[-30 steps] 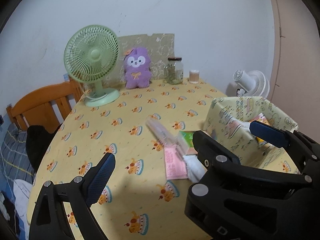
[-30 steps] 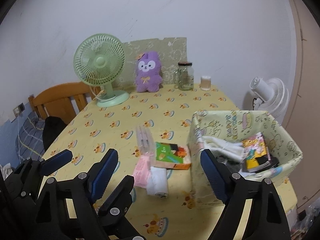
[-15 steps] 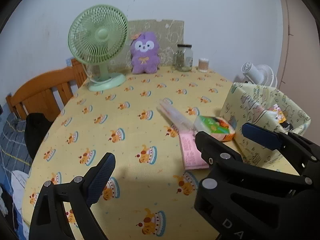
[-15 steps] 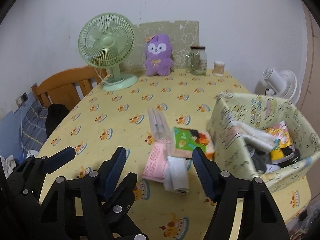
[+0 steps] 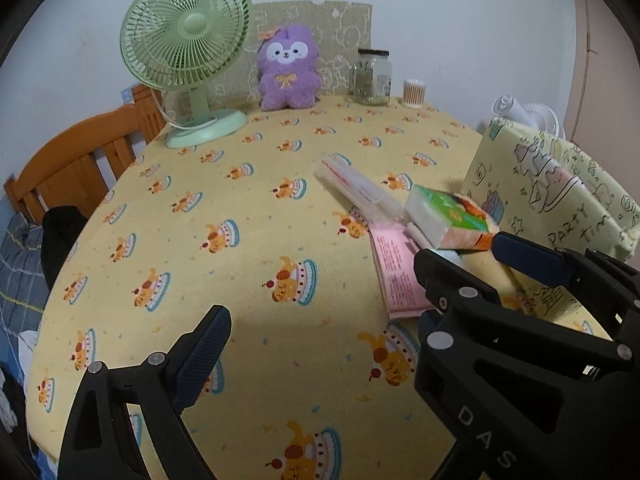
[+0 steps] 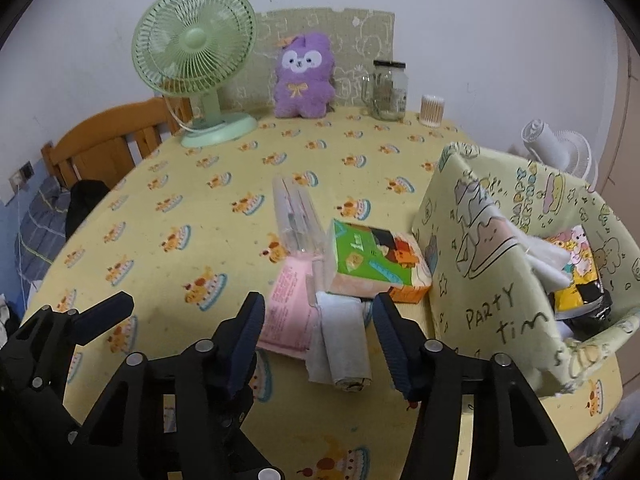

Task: Organize soft objects
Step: 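Grasp the pink packet with the left tool while the right tool grasps the white roll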

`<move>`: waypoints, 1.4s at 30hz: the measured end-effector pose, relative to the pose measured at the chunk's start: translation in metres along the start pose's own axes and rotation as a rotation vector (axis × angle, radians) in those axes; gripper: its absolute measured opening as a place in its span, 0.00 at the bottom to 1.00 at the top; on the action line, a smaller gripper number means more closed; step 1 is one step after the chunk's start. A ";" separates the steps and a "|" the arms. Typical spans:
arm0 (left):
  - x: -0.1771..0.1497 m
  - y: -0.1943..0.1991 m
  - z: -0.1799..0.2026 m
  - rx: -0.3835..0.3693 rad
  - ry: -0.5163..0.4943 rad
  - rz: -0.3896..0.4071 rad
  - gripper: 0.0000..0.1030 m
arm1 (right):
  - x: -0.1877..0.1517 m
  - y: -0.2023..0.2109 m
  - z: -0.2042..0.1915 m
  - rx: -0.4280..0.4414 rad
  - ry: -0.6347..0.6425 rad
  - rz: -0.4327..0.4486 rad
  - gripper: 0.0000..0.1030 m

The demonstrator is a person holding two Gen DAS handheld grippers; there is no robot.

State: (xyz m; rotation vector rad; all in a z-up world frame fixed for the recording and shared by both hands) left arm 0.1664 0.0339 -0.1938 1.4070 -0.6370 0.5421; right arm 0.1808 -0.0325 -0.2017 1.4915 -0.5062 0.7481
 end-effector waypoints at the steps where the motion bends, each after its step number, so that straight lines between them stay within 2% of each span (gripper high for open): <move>1: -0.001 -0.002 0.000 0.001 -0.001 -0.005 0.93 | -0.001 -0.003 0.001 -0.001 -0.001 -0.007 0.56; 5: -0.004 -0.012 0.000 0.006 -0.010 -0.030 0.93 | -0.008 -0.015 0.003 -0.003 -0.016 -0.051 0.48; 7: -0.006 -0.017 0.001 0.005 -0.017 -0.043 0.92 | -0.011 -0.022 0.004 0.002 -0.022 -0.076 0.40; 9: -0.007 -0.020 0.001 0.006 -0.023 -0.049 0.92 | -0.013 -0.027 0.005 0.002 -0.018 -0.082 0.28; 12: -0.007 -0.021 -0.002 0.005 -0.017 -0.053 0.92 | -0.012 -0.029 0.002 0.012 -0.014 -0.074 0.22; 16: -0.008 -0.020 -0.008 0.008 -0.006 -0.054 0.92 | -0.010 -0.031 -0.007 0.052 0.003 -0.072 0.21; 22: -0.008 -0.015 -0.026 0.036 0.039 -0.049 0.92 | -0.008 -0.030 -0.035 0.185 0.018 -0.080 0.18; 24: -0.007 -0.015 -0.030 0.046 0.045 -0.049 0.92 | -0.006 -0.027 -0.041 0.197 0.030 -0.067 0.16; 30: -0.003 -0.016 -0.024 0.033 0.049 -0.039 0.92 | -0.001 -0.019 -0.037 0.172 0.041 -0.043 0.14; 36: 0.004 -0.020 -0.012 0.005 0.045 -0.035 0.92 | 0.009 -0.014 -0.019 0.108 0.038 0.005 0.13; 42: 0.007 -0.033 -0.002 -0.010 0.023 -0.059 0.92 | 0.009 -0.021 -0.003 0.076 0.010 -0.004 0.13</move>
Point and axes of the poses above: each gripper's, at about its wrist camera, not at the fingertips, and y roughly against the way its jaws point, z to its right, x to its top, the point moved 10 cm from there along -y, roughly the way its jaws point, and after that the axes turned 4 degrees about y, right-handed, at the moved point
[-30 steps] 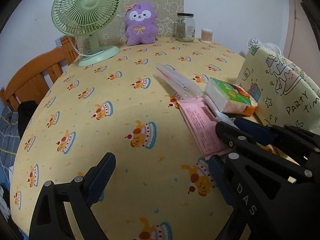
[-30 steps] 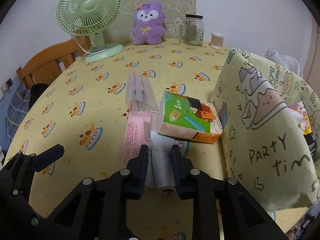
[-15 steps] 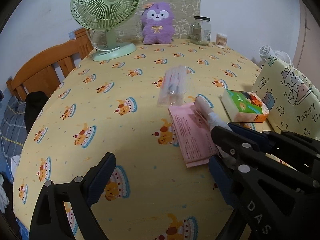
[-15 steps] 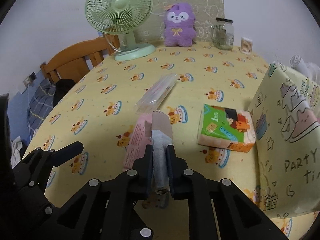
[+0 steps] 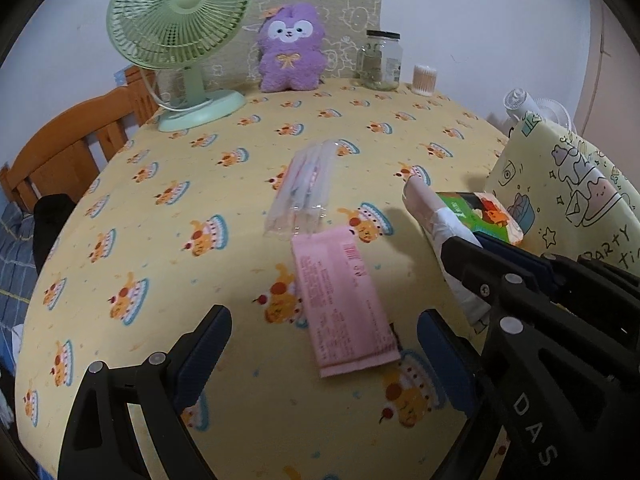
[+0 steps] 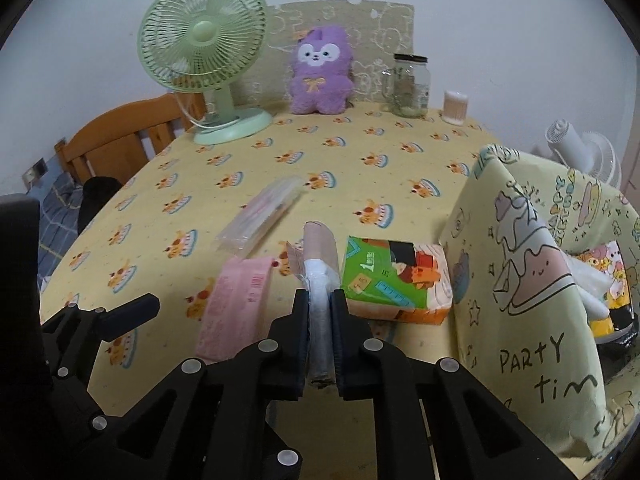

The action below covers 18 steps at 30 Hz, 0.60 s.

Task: Organize soft objects
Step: 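Grasp the pink packet with the left tool while the right tool grasps the white roll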

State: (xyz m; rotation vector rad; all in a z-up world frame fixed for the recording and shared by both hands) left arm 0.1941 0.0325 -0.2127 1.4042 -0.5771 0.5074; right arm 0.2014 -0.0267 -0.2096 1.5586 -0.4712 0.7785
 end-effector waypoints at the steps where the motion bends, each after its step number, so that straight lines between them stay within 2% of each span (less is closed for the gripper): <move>1: 0.000 -0.003 0.001 -0.002 0.000 -0.007 0.92 | 0.000 -0.001 0.002 -0.001 -0.004 -0.003 0.13; 3: 0.001 -0.006 0.002 0.003 -0.002 -0.015 0.86 | -0.001 -0.004 0.005 -0.001 -0.013 -0.009 0.13; 7: 0.004 -0.012 0.004 0.002 -0.008 -0.018 0.82 | -0.003 -0.009 0.007 0.020 -0.043 -0.029 0.13; 8: 0.005 -0.012 0.005 0.001 -0.009 -0.015 0.79 | -0.002 -0.011 0.007 0.023 -0.048 -0.032 0.13; 10: 0.008 -0.012 0.006 -0.004 -0.007 -0.005 0.69 | -0.002 -0.012 0.008 0.029 -0.056 -0.032 0.13; 12: 0.009 -0.012 0.006 -0.009 -0.004 0.006 0.50 | -0.001 -0.011 0.007 0.031 -0.059 -0.031 0.13; 13: 0.011 -0.012 0.006 -0.012 -0.001 0.016 0.45 | 0.000 -0.012 0.007 0.032 -0.059 -0.030 0.13; 18: 0.011 -0.011 0.004 -0.005 0.012 0.019 0.40 | 0.001 -0.011 0.005 0.037 -0.053 -0.024 0.13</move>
Point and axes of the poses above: each gripper's, at about its wrist camera, not at the fingertips, and y roughly against the way its jaws point, z to its right, x to its top, the point moved 10 cm from there along -y, roughly the way its jaws point, and after that the axes turned 4 degrees about y, right-handed, at the moved point
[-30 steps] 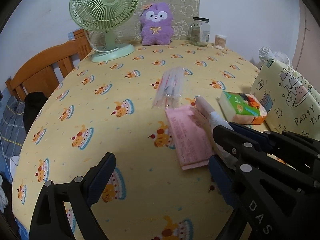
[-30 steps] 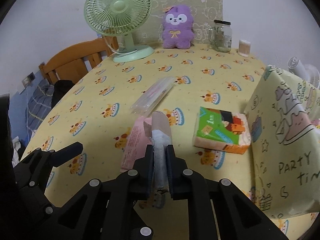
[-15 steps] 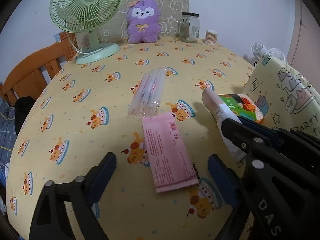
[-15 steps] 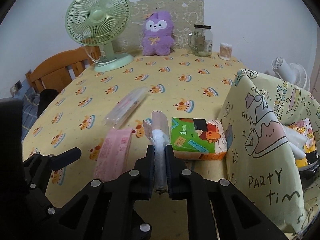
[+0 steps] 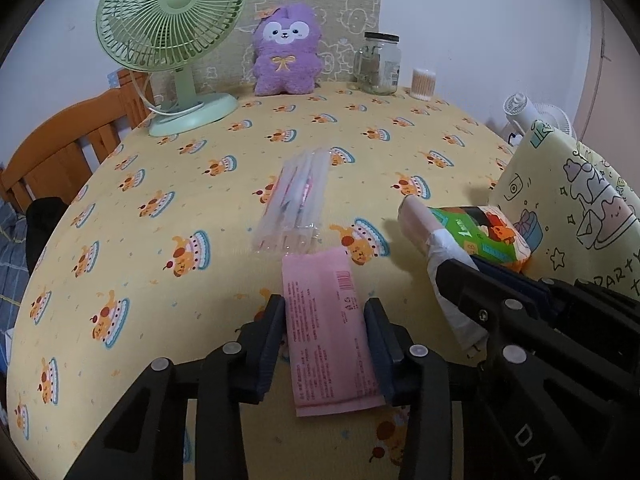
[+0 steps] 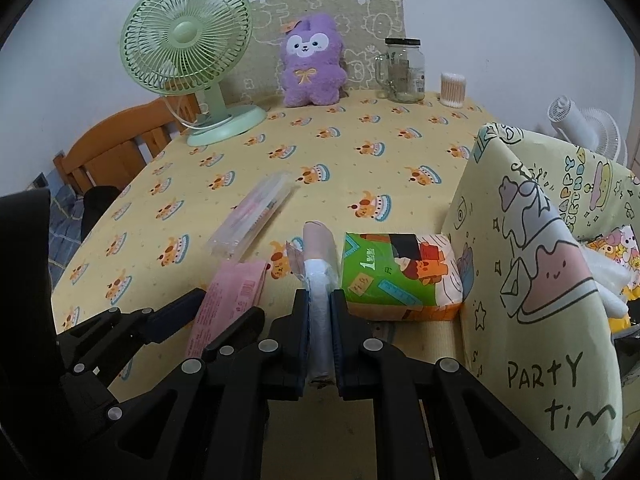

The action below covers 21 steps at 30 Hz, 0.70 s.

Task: Organize soft objects
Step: 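Grasp the pink packet with the left tool while the right tool grasps the white roll, then lift the pink packet and white roll and carry both over the fabric box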

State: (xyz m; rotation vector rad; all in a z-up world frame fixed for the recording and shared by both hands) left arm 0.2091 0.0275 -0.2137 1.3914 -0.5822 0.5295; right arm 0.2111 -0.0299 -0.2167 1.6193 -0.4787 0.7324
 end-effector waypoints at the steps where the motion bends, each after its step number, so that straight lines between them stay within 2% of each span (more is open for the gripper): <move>1: -0.001 0.001 0.000 0.003 0.003 -0.001 0.40 | 0.000 0.001 0.000 -0.002 0.002 0.003 0.13; 9: -0.009 0.017 -0.004 0.017 0.018 0.009 0.39 | -0.002 0.015 -0.006 0.012 0.023 0.025 0.13; 21: -0.005 0.054 -0.001 0.026 0.022 0.072 0.39 | 0.002 0.048 -0.013 0.023 0.036 0.086 0.13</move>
Point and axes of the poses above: each gripper's, at about its wrist camera, not at the fingertips, and y roughly against the way its jaws point, z to its right, x to its top, the point moved 10 cm from there along -y, roughly the way its jaws point, and after that the axes turned 4 degrees about y, right-handed, at the moved point
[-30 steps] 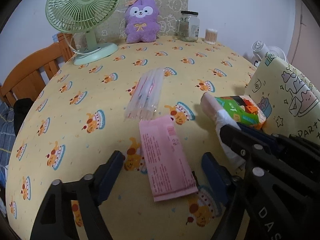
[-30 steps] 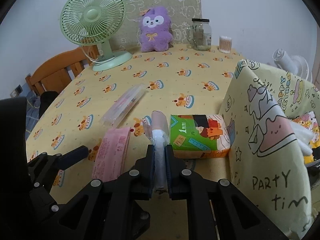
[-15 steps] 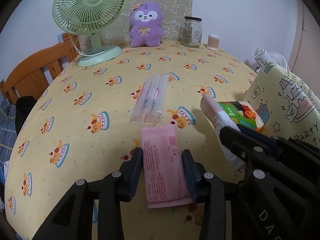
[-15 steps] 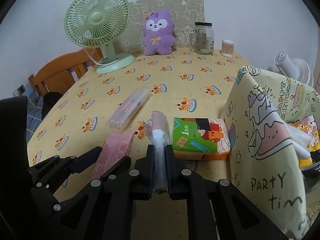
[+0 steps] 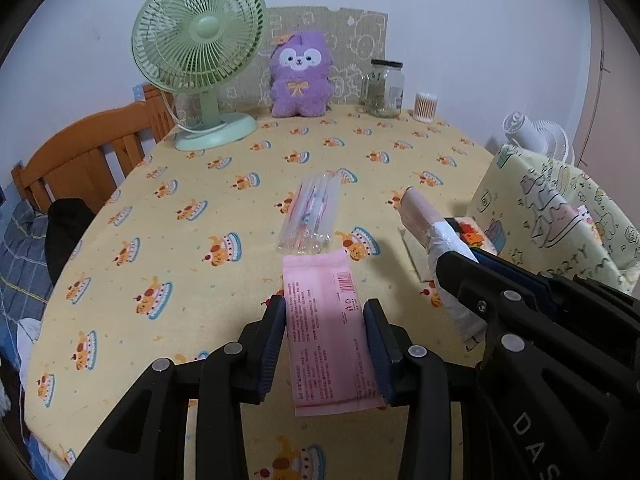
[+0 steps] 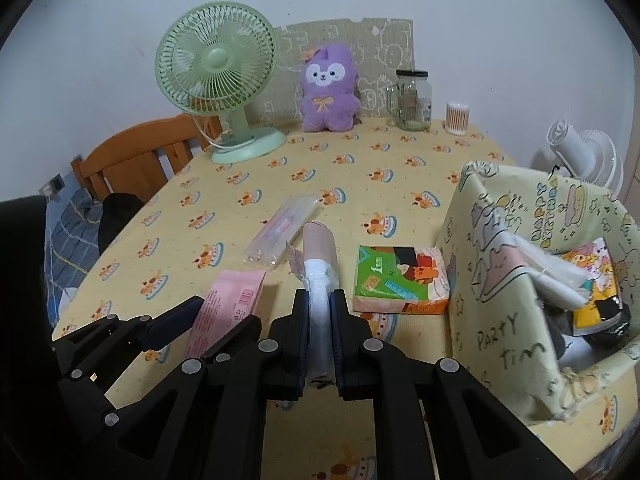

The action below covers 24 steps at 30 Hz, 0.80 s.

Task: Organize soft objects
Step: 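Lift the pink packet and white roll and carry both over the fabric box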

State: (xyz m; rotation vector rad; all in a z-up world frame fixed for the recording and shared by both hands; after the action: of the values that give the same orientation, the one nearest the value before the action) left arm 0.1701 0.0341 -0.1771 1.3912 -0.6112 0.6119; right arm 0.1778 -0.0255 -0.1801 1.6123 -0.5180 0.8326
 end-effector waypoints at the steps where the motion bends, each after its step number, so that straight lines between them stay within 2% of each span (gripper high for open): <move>1: 0.001 0.003 0.000 0.000 0.000 0.006 0.39 | 0.001 0.003 0.000 -0.002 0.001 0.007 0.13; 24: 0.034 0.066 0.017 0.010 -0.026 0.141 0.39 | 0.034 0.068 0.002 -0.021 0.013 0.132 0.13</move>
State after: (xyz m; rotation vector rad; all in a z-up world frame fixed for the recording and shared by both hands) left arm 0.1463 0.0240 -0.1056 1.3751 -0.7327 0.7107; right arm 0.1509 -0.0384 -0.1105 1.5646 -0.6273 0.9326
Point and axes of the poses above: each gripper's, at about its wrist camera, not at the fingertips, and y roughly against the way its jaws point, z to its right, x to its top, the point moved 10 cm from there along -y, roughly the way its jaws point, and after that the axes turned 4 degrees about y, right-handed, at the moved point
